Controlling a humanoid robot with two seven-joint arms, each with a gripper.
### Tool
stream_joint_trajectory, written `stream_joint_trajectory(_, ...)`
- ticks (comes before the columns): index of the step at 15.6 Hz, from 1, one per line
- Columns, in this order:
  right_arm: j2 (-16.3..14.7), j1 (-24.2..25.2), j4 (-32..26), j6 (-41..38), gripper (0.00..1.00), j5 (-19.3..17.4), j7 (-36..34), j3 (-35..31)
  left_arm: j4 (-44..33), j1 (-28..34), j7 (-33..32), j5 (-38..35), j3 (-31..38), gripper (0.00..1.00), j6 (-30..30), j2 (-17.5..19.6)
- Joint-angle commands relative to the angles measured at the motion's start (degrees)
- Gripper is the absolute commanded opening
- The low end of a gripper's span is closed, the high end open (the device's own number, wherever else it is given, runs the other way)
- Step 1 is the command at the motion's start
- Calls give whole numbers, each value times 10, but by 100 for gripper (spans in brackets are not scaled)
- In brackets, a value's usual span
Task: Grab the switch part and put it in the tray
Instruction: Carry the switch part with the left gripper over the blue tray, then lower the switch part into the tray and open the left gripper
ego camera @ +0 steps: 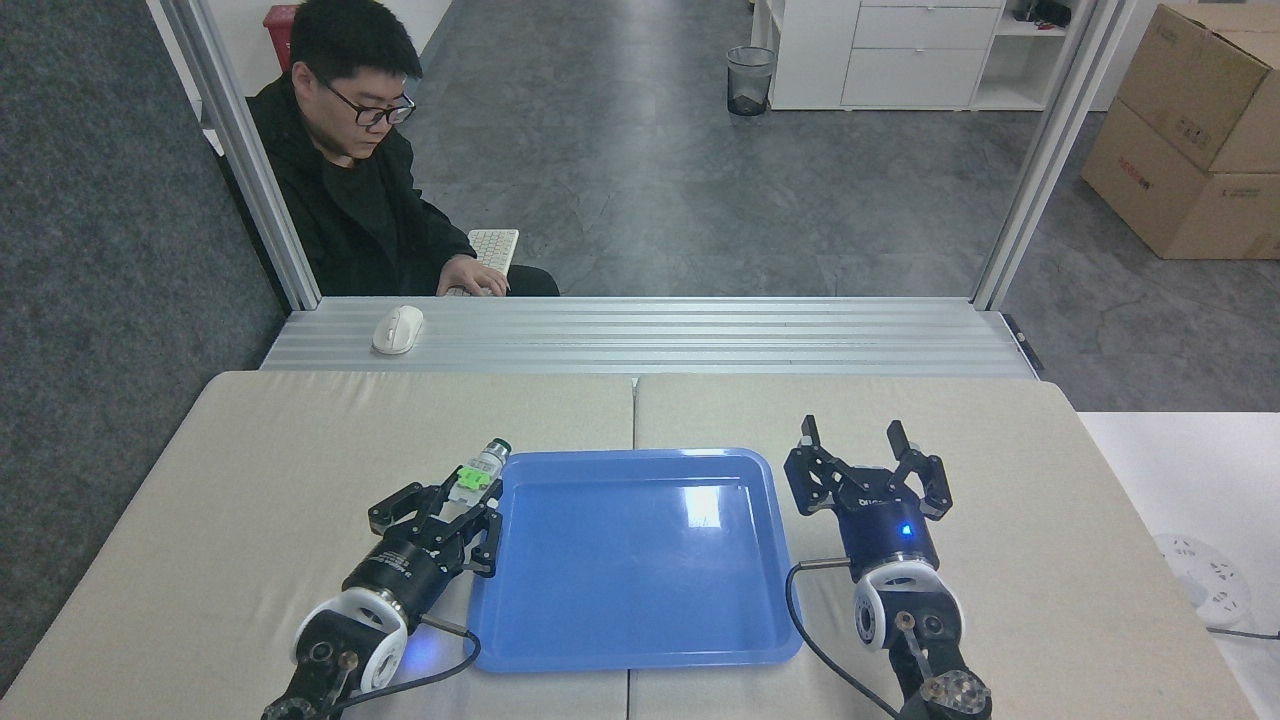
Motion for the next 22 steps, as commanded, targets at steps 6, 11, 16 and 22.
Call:
stream_joint_trajectory(6,0,0,0,0,100,1,0,-1,-70,84,-105,-179,-115,0,4,-95)
stream_joint_trajectory(11,0,-1,0,7,100,1,1,0,-82,26,-110,-184,-108,27,50,-96)
stream_joint_trajectory(16,0,0,0,7,100,1,1,0,-98,-12,-99,-183,-107,89,126,-94)
stream_joint_trajectory(22,0,0,0,7,100,1,1,-1,-95,13,-97,-143,-29,100,175,-87)
